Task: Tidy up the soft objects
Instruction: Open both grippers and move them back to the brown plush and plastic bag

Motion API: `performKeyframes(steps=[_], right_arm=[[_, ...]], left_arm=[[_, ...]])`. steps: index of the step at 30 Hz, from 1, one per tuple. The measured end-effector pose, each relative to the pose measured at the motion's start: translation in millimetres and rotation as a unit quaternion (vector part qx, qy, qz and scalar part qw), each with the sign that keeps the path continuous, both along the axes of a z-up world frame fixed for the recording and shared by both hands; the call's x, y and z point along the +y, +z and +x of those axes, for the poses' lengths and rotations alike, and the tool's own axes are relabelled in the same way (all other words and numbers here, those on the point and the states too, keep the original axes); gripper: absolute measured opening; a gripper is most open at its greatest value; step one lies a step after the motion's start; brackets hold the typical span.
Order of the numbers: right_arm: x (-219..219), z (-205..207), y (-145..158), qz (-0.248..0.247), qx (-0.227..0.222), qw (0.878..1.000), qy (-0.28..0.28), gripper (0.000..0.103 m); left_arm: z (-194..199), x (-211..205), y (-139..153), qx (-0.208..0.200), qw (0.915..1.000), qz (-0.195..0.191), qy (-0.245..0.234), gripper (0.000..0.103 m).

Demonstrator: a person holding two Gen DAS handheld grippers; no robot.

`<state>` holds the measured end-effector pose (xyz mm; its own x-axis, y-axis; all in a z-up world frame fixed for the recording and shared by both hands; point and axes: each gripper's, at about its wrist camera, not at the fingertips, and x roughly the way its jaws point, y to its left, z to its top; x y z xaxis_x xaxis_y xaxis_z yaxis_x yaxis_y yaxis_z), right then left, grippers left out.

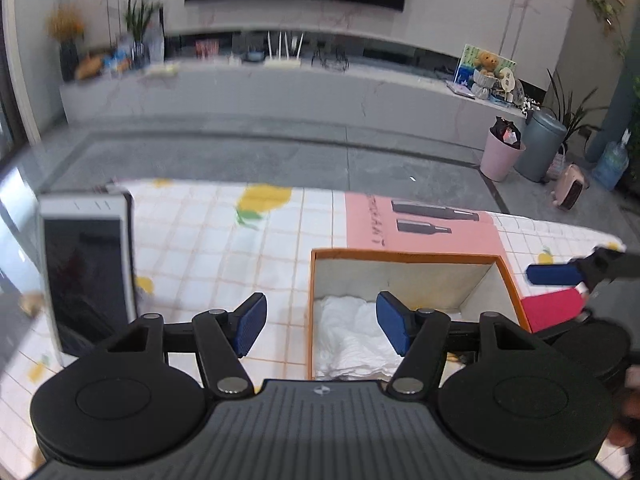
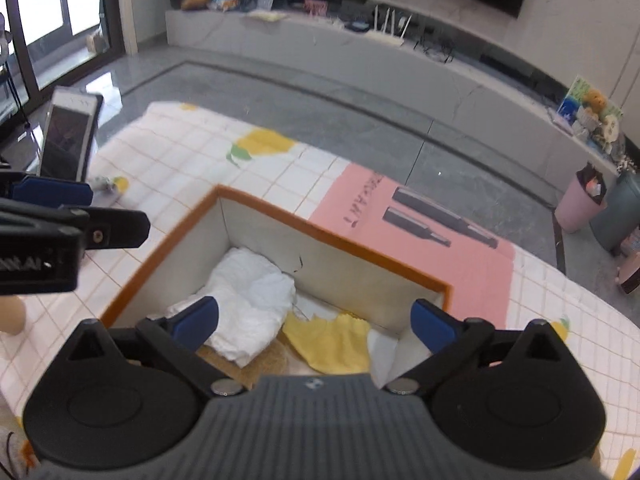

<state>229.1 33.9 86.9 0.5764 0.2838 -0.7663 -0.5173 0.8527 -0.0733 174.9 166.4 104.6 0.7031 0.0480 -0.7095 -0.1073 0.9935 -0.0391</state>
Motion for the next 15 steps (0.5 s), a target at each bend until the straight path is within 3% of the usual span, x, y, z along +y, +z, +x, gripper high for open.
performKeyframes(steps=[4, 9, 15], right_arm=[[-25.8, -21.1, 20.4, 0.021, -0.007, 1.0, -0.018, 0.1], [-69.8, -47.9, 23.1, 0.002, -0.028, 0.998, -0.059, 0.1], [-154.0, -61.7, 8.7, 0.017, -0.017, 0.985, -0.17, 0.1]], left_arm=[[-20.3, -29.7, 14.2, -0.024, 0.9991, 0.022, -0.027, 0.074], [-43.1, -76.6, 24.0, -0.057, 0.9933, 0.057, -0.083, 0.074], [-49.2, -120.6, 14.7, -0.06, 0.9887, 0.028, -0.135, 0.074]])
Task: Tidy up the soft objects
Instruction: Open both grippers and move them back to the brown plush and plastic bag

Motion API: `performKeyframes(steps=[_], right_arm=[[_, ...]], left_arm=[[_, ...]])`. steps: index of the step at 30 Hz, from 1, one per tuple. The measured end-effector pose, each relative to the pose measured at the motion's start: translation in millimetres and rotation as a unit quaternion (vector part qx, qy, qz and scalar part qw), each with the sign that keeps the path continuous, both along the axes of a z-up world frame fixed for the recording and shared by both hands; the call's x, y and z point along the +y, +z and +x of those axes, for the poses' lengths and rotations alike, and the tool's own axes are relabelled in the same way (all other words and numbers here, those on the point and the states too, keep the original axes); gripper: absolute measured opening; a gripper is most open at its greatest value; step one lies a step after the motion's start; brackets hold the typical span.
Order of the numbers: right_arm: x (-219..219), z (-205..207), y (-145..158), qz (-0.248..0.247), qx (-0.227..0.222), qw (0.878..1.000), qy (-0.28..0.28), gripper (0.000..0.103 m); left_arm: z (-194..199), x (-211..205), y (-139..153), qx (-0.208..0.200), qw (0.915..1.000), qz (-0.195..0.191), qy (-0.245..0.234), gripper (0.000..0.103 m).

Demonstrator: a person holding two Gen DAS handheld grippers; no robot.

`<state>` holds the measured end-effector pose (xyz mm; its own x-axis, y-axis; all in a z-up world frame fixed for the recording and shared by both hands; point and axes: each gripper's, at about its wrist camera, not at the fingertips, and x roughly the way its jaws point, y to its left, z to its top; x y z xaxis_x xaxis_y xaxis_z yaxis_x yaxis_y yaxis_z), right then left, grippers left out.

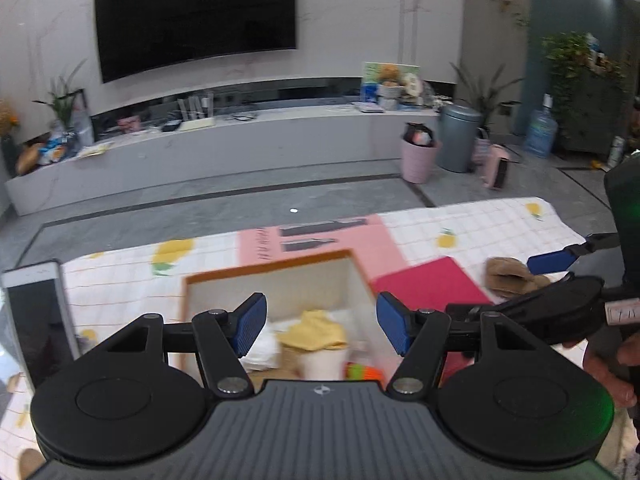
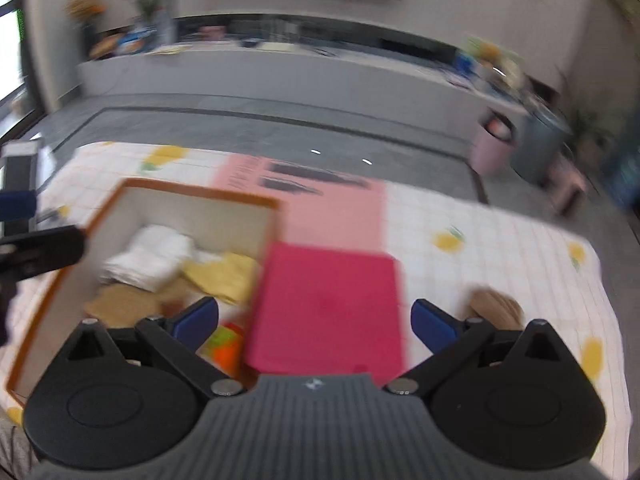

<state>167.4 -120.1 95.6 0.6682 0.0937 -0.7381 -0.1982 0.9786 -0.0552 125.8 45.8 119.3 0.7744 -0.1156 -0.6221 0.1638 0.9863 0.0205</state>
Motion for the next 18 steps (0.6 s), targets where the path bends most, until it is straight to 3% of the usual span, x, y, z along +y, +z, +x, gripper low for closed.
performKeyframes(steps=[5, 13, 18], right_arm=[[-52.6, -0.7, -22.8, 0.007, 0.001, 0.998, -0.068, 0.1], [-100.1, 3.9, -59.8, 0.011, 0.025, 0.995, -0.094, 0.1], [-134.0, 11.0, -76.2, 0.011, 0.044, 0.994, -0.103, 0.1]], left_arm=[[3.7, -31.6, -27.1, 0.025, 0.9994, -0.008, -0.021, 0.074], [2.6, -67.1, -58.8, 0.063, 0.9951, -0.018, -0.074, 0.074], [-10.7, -81.4, -64.1, 0.059, 0.9935, -0.023, -0.095, 0.074]])
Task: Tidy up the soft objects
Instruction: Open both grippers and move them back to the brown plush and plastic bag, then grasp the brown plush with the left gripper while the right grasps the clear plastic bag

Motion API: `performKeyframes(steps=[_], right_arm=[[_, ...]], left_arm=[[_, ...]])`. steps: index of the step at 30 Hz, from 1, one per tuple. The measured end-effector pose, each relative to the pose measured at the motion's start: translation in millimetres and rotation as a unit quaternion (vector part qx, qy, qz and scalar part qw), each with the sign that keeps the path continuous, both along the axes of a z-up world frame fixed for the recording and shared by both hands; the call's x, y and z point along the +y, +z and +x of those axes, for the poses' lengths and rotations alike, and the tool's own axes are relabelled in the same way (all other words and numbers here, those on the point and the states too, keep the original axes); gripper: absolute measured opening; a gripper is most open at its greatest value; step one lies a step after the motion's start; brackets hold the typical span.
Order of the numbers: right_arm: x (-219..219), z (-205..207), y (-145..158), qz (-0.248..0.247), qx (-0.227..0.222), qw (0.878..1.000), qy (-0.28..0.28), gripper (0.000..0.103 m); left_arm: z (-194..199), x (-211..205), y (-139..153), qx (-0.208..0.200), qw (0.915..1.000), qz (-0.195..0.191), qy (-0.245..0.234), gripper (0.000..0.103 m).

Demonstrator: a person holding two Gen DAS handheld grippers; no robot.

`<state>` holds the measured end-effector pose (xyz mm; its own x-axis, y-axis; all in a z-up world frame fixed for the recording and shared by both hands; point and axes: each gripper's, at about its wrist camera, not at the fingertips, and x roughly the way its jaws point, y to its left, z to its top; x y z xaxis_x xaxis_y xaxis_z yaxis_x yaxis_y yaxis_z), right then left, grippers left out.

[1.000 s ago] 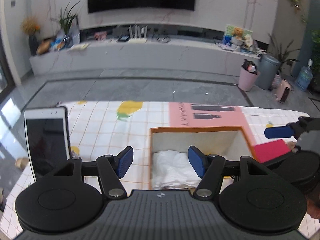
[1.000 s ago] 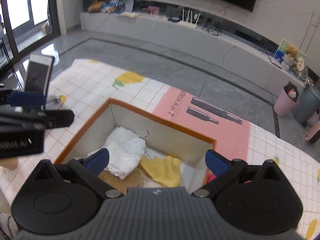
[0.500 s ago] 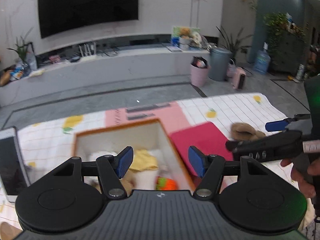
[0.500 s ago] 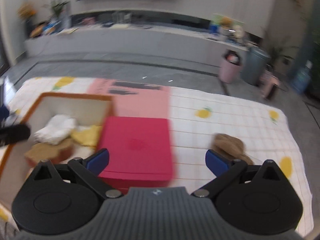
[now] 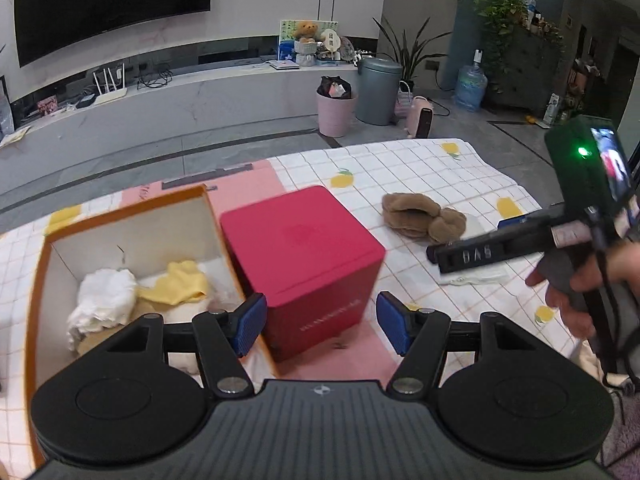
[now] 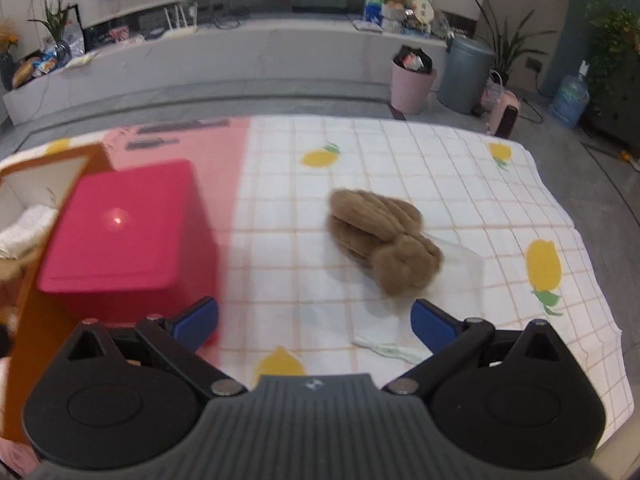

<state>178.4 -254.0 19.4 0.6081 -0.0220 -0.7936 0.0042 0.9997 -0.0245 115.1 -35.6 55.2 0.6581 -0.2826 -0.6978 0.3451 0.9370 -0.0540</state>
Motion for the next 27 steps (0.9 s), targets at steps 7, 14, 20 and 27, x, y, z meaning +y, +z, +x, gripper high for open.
performKeyframes(steps=[7, 14, 20, 27], right_arm=[[-42.0, 37.4, -49.3, 0.031, 0.084, 0.996, -0.018, 0.094], [-52.3, 51.1, -75.7, 0.028, 0.15, 0.987, 0.051, 0.092], [-68.4, 54.6, -91.3, 0.032, 0.176, 0.983, 0.047, 0.064], [-73.7, 51.8, -87.3, 0.0, 0.156, 0.987, 0.036, 0.018]], left_arm=[[-6.1, -22.9, -24.0, 0.01, 0.999, 0.031, -0.029, 0.074], [-9.0, -33.5, -36.0, 0.019, 0.9975, 0.05, -0.045, 0.074], [-8.2, -37.2, -41.1, 0.026, 0.9965, 0.063, -0.049, 0.074], [-11.2, -39.5, -43.9, 0.026, 0.9955, 0.073, -0.054, 0.074]])
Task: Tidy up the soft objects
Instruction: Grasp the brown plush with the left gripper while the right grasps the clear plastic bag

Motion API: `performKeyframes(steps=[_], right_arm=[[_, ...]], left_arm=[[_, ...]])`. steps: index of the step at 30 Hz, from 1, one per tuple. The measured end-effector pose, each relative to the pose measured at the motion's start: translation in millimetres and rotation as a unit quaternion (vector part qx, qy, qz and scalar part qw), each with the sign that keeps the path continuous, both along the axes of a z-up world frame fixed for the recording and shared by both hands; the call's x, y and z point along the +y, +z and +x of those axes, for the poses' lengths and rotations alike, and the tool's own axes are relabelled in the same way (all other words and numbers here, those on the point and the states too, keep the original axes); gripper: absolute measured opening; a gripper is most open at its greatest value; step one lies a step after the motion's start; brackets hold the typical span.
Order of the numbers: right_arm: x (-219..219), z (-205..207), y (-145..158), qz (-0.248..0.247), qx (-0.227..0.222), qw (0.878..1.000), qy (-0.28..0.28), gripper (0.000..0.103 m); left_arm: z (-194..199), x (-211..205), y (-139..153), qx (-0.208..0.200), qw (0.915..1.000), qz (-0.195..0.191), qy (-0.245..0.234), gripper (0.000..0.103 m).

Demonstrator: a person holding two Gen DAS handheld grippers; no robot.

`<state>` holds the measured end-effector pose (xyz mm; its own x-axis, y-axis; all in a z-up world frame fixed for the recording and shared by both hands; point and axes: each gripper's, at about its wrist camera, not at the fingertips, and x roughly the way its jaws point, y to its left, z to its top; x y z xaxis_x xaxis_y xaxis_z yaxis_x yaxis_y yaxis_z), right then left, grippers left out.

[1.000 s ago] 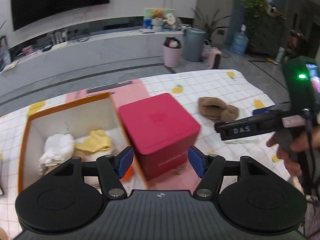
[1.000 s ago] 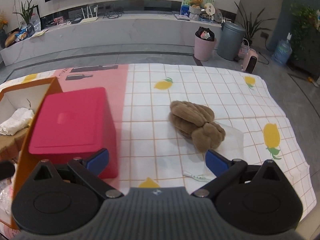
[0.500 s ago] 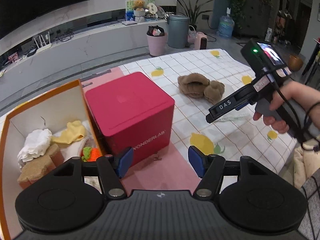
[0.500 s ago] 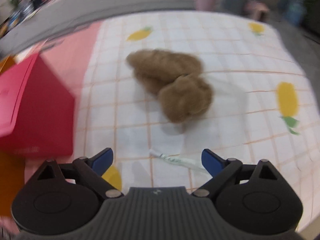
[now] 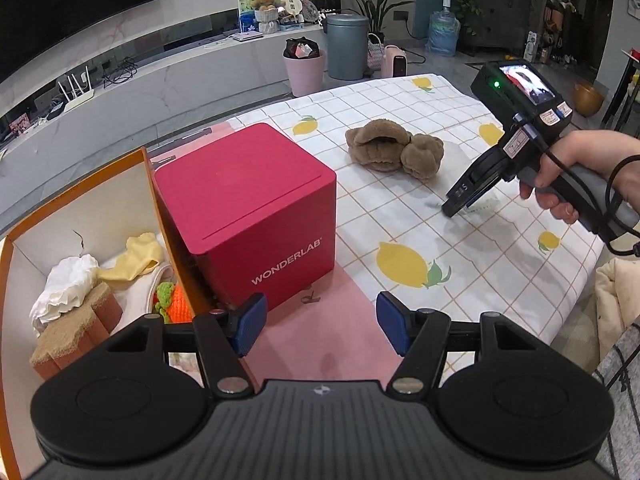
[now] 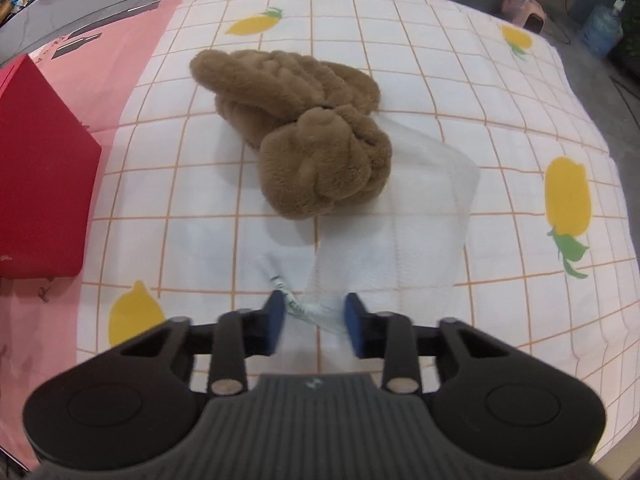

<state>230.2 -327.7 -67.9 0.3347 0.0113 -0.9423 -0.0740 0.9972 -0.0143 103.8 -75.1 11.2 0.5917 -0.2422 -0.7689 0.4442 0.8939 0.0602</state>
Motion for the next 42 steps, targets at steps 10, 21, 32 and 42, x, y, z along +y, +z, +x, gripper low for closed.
performKeyframes(steps=[10, 21, 32, 42], right_arm=[[-18.0, -33.2, 14.3, 0.025, 0.035, 0.998, -0.045, 0.064], [-44.1, 8.3, -3.2, 0.081, 0.017, 0.985, -0.154, 0.096], [-23.8, 12.8, -18.9, 0.015, 0.026, 0.994, -0.102, 0.088], [-47.8, 5.7, -7.3, 0.002, 0.013, 0.997, -0.078, 0.009]], left_arm=[[-6.8, -1.5, -0.3, 0.007, 0.9999, 0.005, -0.013, 0.074], [-11.0, -16.9, -6.5, 0.017, 0.9993, 0.016, -0.03, 0.074], [-11.0, -26.3, -5.9, 0.018, 0.9994, 0.012, -0.029, 0.074], [57.8, -93.1, 4.4, 0.052, 0.9986, 0.004, -0.009, 0.081]])
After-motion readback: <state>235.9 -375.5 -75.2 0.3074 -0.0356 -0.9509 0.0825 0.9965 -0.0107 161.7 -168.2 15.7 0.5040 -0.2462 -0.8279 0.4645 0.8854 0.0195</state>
